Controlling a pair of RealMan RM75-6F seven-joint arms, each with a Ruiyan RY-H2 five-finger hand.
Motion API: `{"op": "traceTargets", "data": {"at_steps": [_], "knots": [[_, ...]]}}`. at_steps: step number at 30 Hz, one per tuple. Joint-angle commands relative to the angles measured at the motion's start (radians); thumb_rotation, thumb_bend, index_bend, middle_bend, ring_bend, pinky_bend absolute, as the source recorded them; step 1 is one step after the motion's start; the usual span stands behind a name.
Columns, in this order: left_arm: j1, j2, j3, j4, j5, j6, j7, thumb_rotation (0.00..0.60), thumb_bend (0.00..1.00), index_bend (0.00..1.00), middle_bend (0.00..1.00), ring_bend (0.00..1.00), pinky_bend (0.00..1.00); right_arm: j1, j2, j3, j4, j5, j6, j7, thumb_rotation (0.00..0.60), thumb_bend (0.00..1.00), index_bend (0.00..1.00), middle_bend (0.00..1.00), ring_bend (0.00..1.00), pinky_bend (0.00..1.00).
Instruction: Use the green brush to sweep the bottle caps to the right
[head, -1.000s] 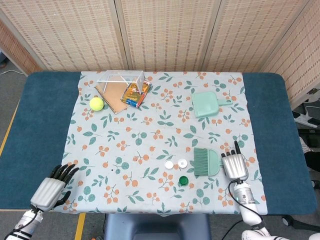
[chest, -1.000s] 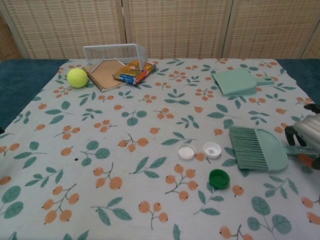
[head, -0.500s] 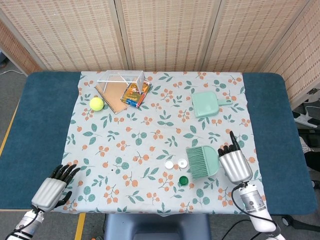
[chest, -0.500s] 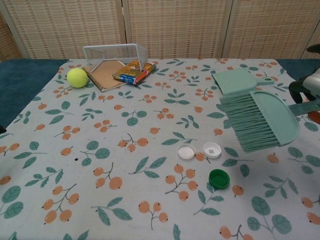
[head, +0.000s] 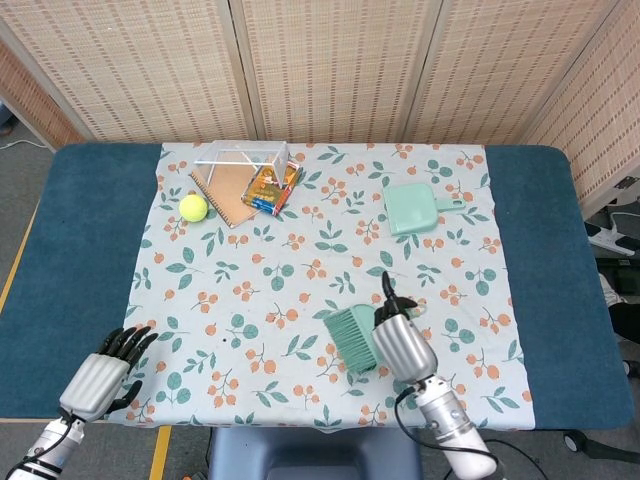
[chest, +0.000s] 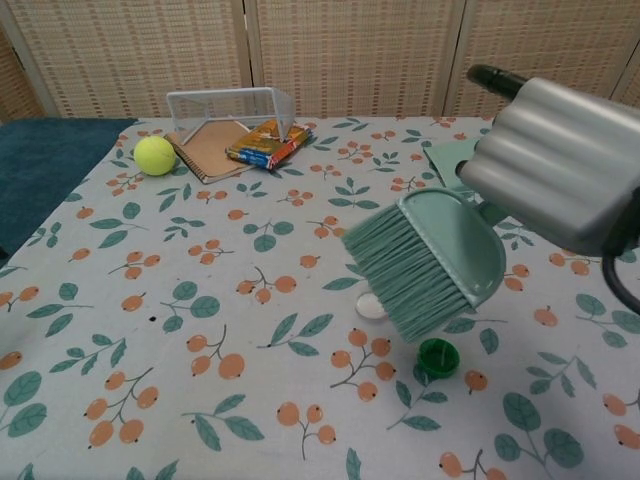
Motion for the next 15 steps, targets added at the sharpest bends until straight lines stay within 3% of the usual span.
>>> {"op": "traceTargets", "data": {"at_steps": [1,4,7,15], "knots": [[0.0,0.002,-0.001,0.002,-0.003,0.0,-0.008,0.6,0.45,0.0,0.0,0.0,0.08,0.058,-0.133,0.027,0.013,0.091,-0.018,-0.108,0.6,0.51,0.93,0.78,0.49,0.0],[-0.001,0.007,-0.002,0.005,-0.007,-0.002,-0.02,0.6,0.45,0.0,0.0,0.0,0.08,0.09,-0.269,0.052,0.085,0.18,0.027,-0.213,0.6,0.51,0.93,0.78,0.49,0.0],[-0.001,0.008,-0.003,0.006,-0.008,-0.002,-0.023,0.6,0.45,0.0,0.0,0.0,0.08,0.11,-0.339,0.064,0.129,0.245,0.074,-0.272,0.6,0.51,0.93,0.78,0.49,0.0],[-0.001,0.009,0.0,0.004,-0.003,0.0,-0.026,0.6,0.45,0.0,0.0,0.0,0.08,0.169,-0.415,0.075,0.22,0.325,0.146,-0.329,0.6,0.51,0.93,0.78,0.49,0.0]]}}
